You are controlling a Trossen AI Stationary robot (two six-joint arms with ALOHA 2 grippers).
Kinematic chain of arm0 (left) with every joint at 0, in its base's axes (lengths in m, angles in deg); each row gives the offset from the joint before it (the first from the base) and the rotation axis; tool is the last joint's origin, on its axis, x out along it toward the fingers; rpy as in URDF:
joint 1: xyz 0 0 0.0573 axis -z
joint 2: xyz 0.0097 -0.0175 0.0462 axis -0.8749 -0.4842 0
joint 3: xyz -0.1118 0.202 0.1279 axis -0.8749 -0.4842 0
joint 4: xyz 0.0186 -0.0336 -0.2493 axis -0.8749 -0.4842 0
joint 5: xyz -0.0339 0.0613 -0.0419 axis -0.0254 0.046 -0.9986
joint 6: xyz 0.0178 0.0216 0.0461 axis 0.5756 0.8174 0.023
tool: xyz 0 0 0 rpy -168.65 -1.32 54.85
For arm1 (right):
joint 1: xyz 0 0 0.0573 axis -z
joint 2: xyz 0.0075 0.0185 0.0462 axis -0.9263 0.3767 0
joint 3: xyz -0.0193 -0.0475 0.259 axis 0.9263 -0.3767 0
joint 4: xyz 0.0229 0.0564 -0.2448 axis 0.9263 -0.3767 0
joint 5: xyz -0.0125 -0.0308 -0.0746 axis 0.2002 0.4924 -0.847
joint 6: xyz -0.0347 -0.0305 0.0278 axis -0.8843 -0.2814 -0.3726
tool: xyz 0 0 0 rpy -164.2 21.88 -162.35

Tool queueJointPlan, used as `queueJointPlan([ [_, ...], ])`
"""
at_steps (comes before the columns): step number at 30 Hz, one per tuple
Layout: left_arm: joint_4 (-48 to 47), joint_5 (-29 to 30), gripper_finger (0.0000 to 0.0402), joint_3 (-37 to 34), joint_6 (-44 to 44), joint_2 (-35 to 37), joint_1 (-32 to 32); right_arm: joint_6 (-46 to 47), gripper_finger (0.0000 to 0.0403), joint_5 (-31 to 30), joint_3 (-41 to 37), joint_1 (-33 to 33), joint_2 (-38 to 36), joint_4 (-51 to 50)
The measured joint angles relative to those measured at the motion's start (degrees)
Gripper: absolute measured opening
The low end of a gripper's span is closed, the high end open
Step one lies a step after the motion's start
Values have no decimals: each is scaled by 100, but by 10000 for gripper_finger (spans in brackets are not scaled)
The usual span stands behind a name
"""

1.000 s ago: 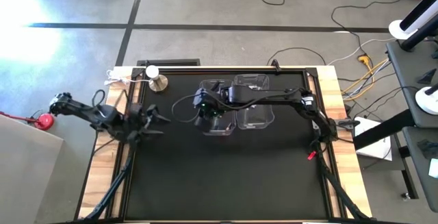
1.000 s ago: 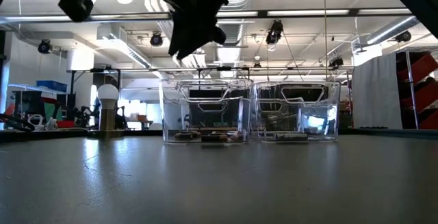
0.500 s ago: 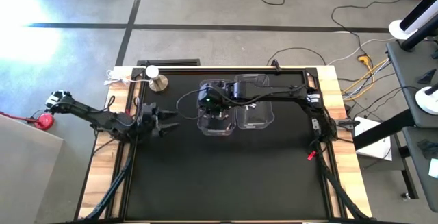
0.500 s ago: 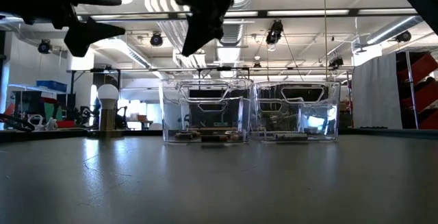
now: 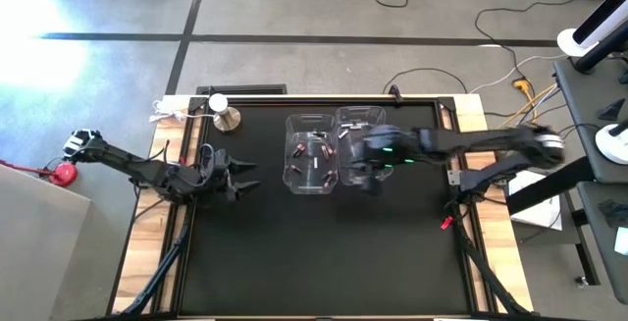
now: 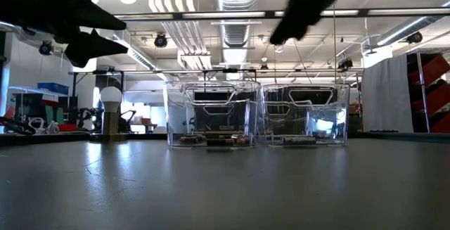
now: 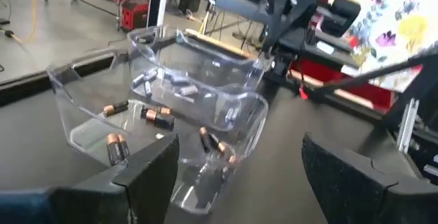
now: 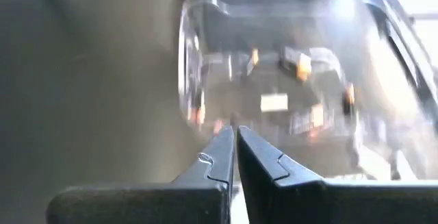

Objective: Sort batteries
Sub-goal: Return to Home Position

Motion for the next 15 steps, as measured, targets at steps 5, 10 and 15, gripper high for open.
queueJointPlan([
  [5,188,551,284,0,555,-12,-13,337,13,-411,-1166,0,-1832,-847],
  [10,66,1086,284,-33,718,24,-171,465,13,-505,-1762,1,-3229,-1473],
  [15,311,929,284,-447,442,32,-416,335,13,-664,-2457,0,-4170,-419],
])
